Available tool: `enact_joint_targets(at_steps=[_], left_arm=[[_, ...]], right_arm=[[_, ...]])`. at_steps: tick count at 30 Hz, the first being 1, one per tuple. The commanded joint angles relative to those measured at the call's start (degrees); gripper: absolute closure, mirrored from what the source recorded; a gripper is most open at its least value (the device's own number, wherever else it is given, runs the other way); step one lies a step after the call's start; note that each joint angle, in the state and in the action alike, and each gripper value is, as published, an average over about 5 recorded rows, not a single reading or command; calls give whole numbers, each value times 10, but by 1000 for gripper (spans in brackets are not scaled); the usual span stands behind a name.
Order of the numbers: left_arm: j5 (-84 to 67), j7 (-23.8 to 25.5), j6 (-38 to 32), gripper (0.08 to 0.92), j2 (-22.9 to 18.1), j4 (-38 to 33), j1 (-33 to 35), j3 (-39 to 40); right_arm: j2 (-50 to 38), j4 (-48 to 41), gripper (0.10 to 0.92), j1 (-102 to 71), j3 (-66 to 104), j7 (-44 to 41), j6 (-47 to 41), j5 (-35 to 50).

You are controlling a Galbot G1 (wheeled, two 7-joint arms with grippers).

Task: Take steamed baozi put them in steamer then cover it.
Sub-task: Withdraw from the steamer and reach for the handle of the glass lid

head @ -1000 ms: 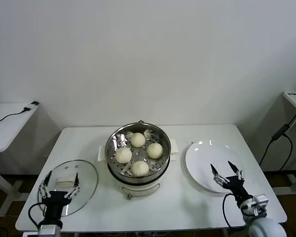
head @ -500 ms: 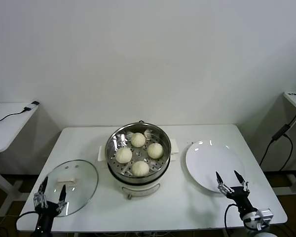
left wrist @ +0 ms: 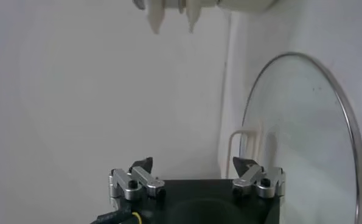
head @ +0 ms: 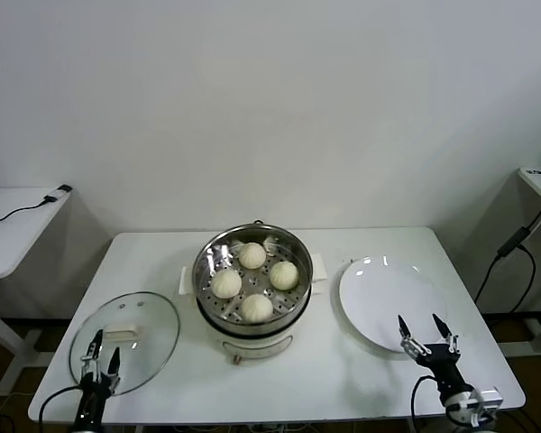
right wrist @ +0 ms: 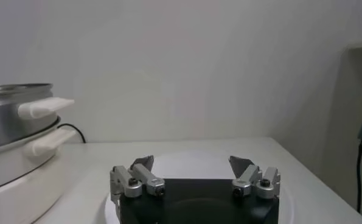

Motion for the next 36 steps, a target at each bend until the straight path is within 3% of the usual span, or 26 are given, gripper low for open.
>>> enact_joint_targets(at_steps=[1, 11, 23, 36], left_arm=[[57, 4, 47, 177, -3, 56, -74, 4], [64, 6, 67, 177, 6, 95, -121, 8], [64, 3, 74, 189, 1, 118, -130, 14], [64, -16, 65, 545, 1, 153, -142, 11]], right_arm=[[9, 10, 203, -10, 6, 2, 3, -5], [25, 14, 203, -20, 12, 1, 7, -10], [34, 12, 203, -18, 13, 3, 7, -15], [42, 15, 203, -13, 6, 7, 3, -27]])
